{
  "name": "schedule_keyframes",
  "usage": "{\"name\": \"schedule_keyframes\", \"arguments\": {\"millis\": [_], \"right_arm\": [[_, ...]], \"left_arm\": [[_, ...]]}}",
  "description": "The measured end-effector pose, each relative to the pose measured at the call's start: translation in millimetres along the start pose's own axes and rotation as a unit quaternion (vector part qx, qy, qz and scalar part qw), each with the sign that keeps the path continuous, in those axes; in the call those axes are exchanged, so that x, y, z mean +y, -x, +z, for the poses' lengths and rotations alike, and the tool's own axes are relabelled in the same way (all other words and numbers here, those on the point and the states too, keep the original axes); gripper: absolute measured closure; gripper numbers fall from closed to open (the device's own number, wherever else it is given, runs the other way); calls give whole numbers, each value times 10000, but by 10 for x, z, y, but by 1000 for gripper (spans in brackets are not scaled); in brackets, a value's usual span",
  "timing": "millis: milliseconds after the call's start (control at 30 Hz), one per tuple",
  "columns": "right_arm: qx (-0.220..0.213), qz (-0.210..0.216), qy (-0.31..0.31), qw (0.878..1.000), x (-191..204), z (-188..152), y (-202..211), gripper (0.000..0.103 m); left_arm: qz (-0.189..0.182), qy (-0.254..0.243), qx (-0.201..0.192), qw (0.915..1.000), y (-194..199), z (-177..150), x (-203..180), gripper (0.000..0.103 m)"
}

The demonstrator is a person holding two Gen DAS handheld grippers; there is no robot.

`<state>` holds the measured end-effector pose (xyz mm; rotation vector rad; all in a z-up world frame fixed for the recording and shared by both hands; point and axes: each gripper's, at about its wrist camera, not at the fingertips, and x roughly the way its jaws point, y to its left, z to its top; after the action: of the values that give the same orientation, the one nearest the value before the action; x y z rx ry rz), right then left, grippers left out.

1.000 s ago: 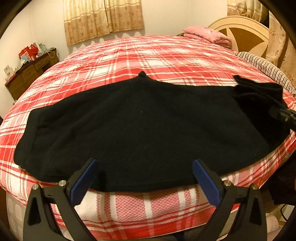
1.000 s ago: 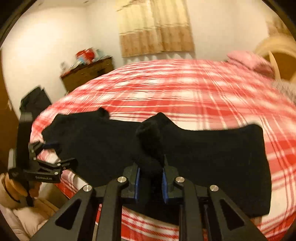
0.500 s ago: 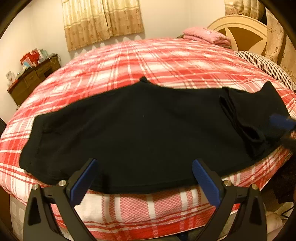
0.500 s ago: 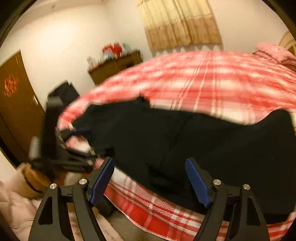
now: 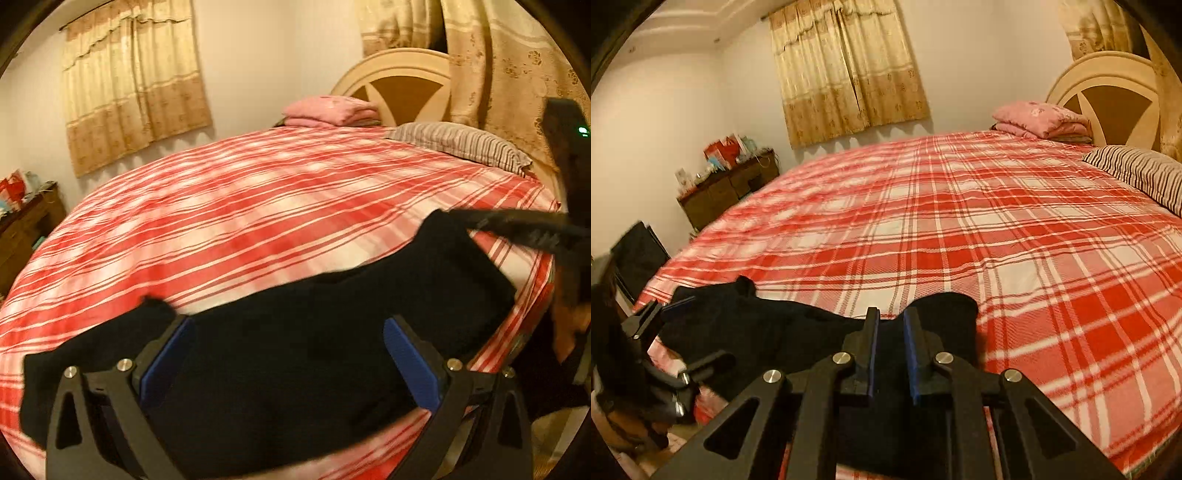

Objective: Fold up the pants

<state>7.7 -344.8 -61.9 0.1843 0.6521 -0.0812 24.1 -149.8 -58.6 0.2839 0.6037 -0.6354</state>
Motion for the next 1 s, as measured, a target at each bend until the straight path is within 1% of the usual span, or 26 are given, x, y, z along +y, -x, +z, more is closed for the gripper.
{"name": "schedule_keyframes", "arguments": {"millis": [33,67,100,133,167,200,233,300,367,400,433,500,533,567,600,633,667,700,733,800,833,867,900,933,1000], "right_arm": [[152,-385,94,9991,-19,-22,-156,89],[286,-765,122,9966,-67,-7,-249,89],[550,-1186,14,9914,-203,-68,-404,89],[554,-953,-350,9933,-386,-133,-497,89],[300,-621,-648,9955,-499,-167,-449,89],[241,-405,-855,9952,-580,-183,-427,89],[211,-216,-1005,9945,-634,-186,-382,89],[98,-66,-1079,9941,-653,-167,-254,89],[-201,-4,-1230,9922,-629,-173,-56,89],[-335,84,-1178,9924,-582,-176,44,89],[-353,183,-969,9945,-493,-188,150,89],[-222,218,-619,9976,-335,-251,219,88],[-100,249,-434,9987,-214,-348,246,87],[25,268,-316,9991,-121,-439,235,83],[171,208,-216,9994,-59,-533,195,72],[374,8,-115,9992,-2,-674,112,60],[332,-91,-5,9994,10,-772,80,60],[201,-202,170,9994,59,-809,97,59],[185,-398,448,9980,157,-797,111,59],[321,-580,708,9953,299,-680,138,59],[214,-465,704,9962,338,-627,199,58],[-35,-112,635,9979,390,-543,290,58],[-189,118,603,9979,447,-485,344,58],[-284,261,606,9974,523,-433,382,57],[-332,599,641,9956,746,-324,358,53]], "left_arm": [[-57,12,49,10000,-64,7,-40,0],[-65,24,202,9998,-185,-18,-97,0],[51,25,395,9992,-277,-66,-143,0],[321,-7,834,9960,-454,-177,-165,0],[390,-2,1096,9932,-553,-268,-158,0],[273,148,1128,9931,-585,-342,-116,0],[75,486,938,9944,-530,-390,-15,0],[6,520,949,9941,-490,-383,35,0],[2,522,945,9942,-467,-368,40,0],[1,532,935,9942,-466,-374,37,0],[-5,536,925,9943,-460,-383,32,0],[-18,541,906,9944,-437,-396,35,0],[-25,556,907,9943,-442,-393,42,0],[-34,583,913,9941,-443,-389,41,0],[-38,597,918,9940,-474,-396,28,0],[-42,604,926,9939,-486,-396,28,0],[-40,592,958,9936,-480,-401,35,0],[-11,565,1006,9933,-482,-401,50,0],[4,552,1006,9934,-445,-407,74,0],[67,587,881,9944,-331,-407,165,0],[235,623,736,9951,-228,-405,261,0],[393,664,633,9950,-156,-407,339,0],[605,752,505,9940,-58,-421,465,0],[723,823,442,9930,-8,-431,554,0],[1086,1095,314,9875,137,-498,840,0]]}}
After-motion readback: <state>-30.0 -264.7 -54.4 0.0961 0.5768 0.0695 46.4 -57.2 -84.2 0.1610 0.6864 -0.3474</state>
